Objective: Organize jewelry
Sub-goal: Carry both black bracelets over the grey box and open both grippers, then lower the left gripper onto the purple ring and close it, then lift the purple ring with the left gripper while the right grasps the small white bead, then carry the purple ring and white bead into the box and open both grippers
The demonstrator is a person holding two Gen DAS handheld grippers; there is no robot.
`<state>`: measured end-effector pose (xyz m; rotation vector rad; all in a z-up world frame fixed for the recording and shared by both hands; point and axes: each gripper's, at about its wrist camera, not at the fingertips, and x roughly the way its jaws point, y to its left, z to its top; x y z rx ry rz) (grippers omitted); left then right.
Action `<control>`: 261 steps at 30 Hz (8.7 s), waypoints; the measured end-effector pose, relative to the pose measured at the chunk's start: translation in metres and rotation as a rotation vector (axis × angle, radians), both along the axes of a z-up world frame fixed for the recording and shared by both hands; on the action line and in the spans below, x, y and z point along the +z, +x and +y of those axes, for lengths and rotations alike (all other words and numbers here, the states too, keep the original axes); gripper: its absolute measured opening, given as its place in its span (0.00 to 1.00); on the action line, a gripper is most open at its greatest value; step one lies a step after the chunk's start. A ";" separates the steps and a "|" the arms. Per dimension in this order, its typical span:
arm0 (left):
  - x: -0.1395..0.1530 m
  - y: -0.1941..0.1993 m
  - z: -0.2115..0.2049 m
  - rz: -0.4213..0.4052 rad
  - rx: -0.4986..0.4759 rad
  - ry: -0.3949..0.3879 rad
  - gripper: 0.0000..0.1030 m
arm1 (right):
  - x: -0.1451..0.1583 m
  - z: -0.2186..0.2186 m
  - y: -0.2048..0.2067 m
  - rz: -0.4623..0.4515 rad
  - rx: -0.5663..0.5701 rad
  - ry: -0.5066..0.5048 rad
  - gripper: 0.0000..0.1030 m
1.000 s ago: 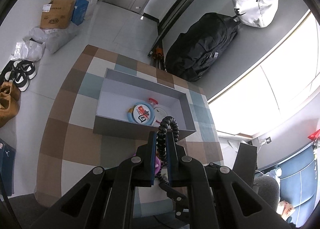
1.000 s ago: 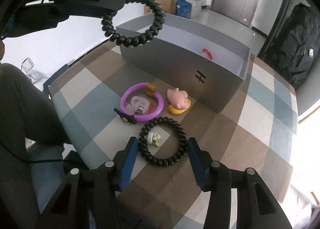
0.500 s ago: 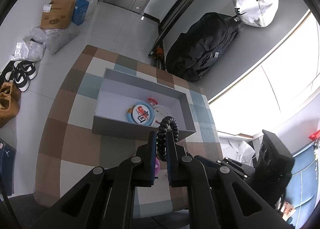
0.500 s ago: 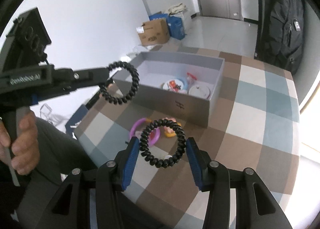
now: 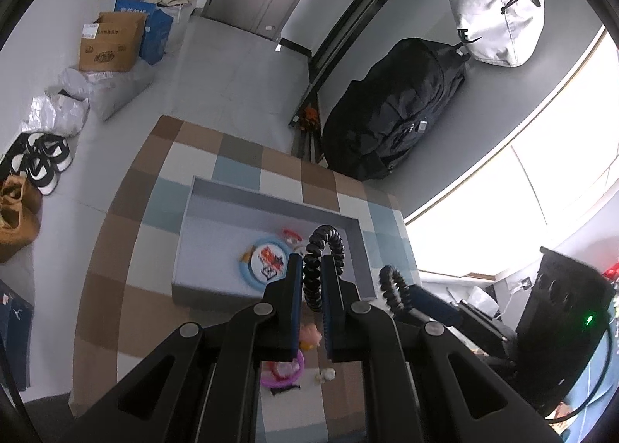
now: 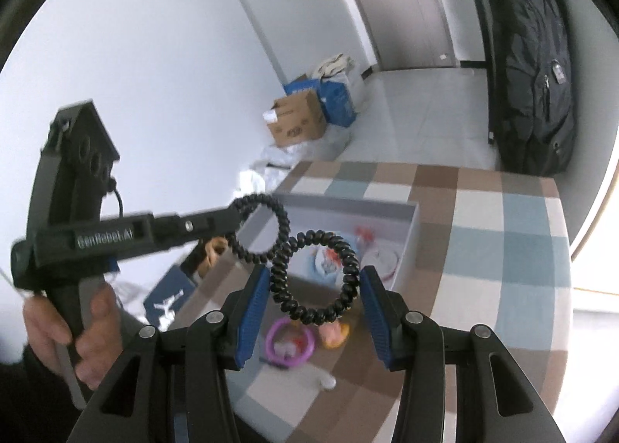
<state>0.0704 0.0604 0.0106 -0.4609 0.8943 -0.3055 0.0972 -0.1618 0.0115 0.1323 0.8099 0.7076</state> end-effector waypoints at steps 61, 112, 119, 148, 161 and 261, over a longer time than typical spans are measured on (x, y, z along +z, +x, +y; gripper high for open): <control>-0.021 0.021 -0.002 0.078 0.090 0.049 0.58 | -0.007 -0.030 0.037 0.050 -0.164 -0.006 0.98; -0.078 -0.035 -0.063 0.182 -0.101 0.468 0.76 | -0.022 -0.034 -0.017 0.042 -0.130 -0.116 1.00; -0.082 -0.031 -0.062 0.174 -0.084 0.522 0.75 | -0.020 -0.034 -0.017 0.046 -0.126 -0.117 1.00; -0.055 -0.033 -0.058 0.111 -0.098 0.354 0.45 | -0.029 -0.039 -0.016 0.078 -0.142 -0.131 1.00; -0.014 -0.033 -0.014 0.018 0.015 0.127 0.45 | -0.050 -0.028 -0.018 0.133 -0.114 -0.197 0.99; -0.031 0.045 -0.026 0.101 0.076 0.091 0.45 | -0.035 0.009 0.067 0.191 -0.083 0.032 0.13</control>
